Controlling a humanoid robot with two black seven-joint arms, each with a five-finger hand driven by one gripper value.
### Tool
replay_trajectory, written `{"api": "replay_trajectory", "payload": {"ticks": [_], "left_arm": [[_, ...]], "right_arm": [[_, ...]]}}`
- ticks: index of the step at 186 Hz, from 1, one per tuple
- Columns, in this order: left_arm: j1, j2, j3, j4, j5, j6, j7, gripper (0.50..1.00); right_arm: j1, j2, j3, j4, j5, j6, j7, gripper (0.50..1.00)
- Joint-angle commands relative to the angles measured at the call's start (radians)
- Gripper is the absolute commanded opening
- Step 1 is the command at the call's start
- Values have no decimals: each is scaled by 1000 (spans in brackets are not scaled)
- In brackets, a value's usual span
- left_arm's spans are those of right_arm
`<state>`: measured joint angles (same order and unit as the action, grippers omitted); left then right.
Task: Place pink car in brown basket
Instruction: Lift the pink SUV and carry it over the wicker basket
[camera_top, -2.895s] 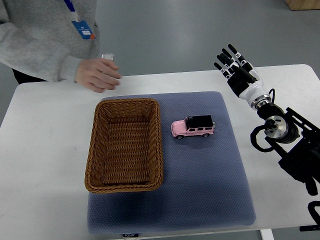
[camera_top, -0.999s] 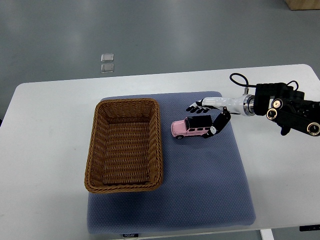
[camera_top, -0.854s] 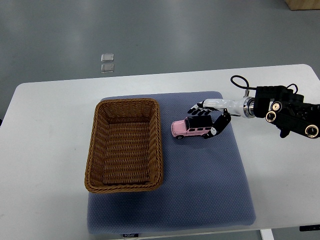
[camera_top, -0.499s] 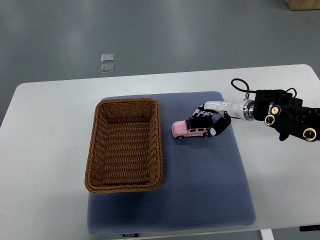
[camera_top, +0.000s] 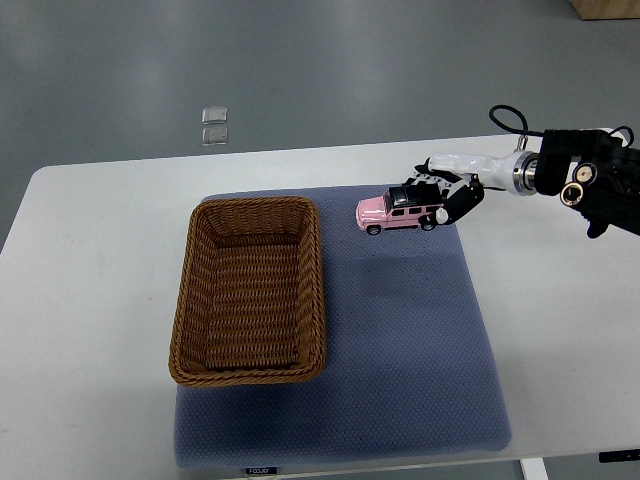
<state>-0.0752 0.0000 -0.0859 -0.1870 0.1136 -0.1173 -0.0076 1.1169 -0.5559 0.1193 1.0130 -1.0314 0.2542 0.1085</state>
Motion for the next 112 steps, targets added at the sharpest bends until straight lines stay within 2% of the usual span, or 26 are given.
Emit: {"api": "replay_trajectory", "payload": {"ticks": [1,35,75,112], "left_arm": [[0,0,0,0,1,-1,0,1000],[0,0,0,0,0,-1,0,1000],[0,0,2,0,0,-1,0,1000],[0,0,3,-2,1,-1,0,1000]], "right_arm": [[49,-27,-1,38,39,13,0,500],[95,1,-9,50,100,36,0,500],[130,162,-46,22,152,36,4,500],[138,347,-107,-99,151,22,8,500]]}}
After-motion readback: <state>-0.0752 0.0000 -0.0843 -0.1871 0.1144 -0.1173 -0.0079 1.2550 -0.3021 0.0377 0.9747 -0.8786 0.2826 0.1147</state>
